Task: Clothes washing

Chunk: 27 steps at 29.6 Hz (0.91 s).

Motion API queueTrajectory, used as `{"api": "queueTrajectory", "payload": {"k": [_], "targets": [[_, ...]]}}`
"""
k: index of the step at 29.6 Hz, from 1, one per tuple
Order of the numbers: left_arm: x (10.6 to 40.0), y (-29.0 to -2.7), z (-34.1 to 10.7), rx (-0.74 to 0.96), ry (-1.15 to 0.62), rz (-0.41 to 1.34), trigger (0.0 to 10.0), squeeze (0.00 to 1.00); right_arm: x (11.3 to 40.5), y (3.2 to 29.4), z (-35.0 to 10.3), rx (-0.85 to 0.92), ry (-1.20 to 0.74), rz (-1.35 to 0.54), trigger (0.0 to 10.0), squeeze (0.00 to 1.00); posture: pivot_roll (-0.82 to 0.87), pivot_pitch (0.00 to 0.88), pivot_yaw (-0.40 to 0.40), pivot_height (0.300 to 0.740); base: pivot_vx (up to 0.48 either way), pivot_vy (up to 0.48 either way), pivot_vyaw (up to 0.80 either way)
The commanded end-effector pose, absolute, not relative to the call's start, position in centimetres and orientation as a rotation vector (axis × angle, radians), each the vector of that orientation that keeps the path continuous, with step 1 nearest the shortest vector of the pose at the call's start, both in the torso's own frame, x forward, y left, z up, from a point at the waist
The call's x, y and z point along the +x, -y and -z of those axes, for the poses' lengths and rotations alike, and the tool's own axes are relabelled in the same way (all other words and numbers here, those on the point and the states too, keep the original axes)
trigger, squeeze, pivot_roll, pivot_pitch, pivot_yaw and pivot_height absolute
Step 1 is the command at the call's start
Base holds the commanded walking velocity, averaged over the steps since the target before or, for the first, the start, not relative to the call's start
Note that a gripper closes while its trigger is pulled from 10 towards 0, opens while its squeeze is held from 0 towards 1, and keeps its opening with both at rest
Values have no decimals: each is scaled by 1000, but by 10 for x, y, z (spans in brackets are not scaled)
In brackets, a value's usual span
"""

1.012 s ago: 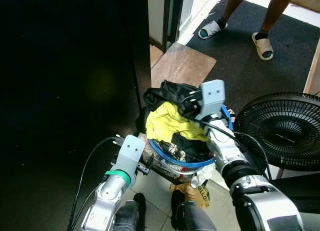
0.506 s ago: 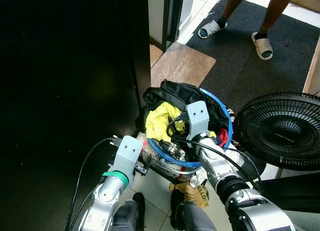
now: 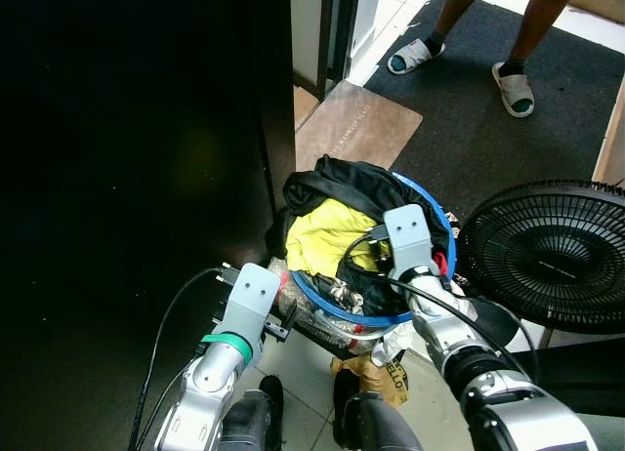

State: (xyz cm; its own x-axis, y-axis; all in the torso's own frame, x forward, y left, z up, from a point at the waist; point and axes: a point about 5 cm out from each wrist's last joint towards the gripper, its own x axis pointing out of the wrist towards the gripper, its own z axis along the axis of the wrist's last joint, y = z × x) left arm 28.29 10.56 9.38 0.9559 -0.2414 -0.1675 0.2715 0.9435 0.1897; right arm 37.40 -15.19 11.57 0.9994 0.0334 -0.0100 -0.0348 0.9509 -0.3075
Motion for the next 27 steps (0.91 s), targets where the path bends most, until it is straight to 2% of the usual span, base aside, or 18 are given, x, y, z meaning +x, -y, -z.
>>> {"api": "queueTrajectory", "payload": {"k": [1,10,17,18,19,20,22,23,24,25,27], "targets": [[276,-108,-81,215,-201,264,10000,0,366,160,-97,-314,-86,6,0,0,247,418,72,740,0,0,0],[275,-108,-81,214,-204,264,10000,0,365,171,-95,-331,-105,89,0,0,251,420,73,740,0,0,0],[275,-108,-81,215,-206,264,10000,0,368,169,-102,-257,-68,101,0,0,250,416,74,740,0,0,0],[275,-108,-80,217,-206,265,10000,0,374,159,-117,-168,0,49,0,0,250,406,78,740,0,0,0],[275,-108,-80,217,-206,265,10000,0,374,159,-117,-168,0,49,0,0,250,406,78,740,0,0,0],[276,-109,-80,219,-206,266,10000,0,380,146,-136,-69,87,-23,0,0,250,392,76,740,0,0,0],[276,-109,-80,219,-206,266,10000,0,380,146,-136,-69,87,-23,0,0,250,392,76,740,0,0,0],[277,-109,-80,220,-206,266,10000,0,384,135,-155,-3,168,-91,0,0,249,378,74,740,0,0,0],[277,-109,-80,220,-206,266,10000,0,384,135,-155,-3,168,-91,0,0,249,378,74,740,0,0,0],[278,-111,-81,218,-201,260,10000,0,387,123,-178,78,257,-171,0,0,248,361,71,740,0,0,0],[278,-111,-81,218,-201,260,10000,0,387,123,-178,78,257,-171,0,0,248,361,71,740,0,0,0]]}}
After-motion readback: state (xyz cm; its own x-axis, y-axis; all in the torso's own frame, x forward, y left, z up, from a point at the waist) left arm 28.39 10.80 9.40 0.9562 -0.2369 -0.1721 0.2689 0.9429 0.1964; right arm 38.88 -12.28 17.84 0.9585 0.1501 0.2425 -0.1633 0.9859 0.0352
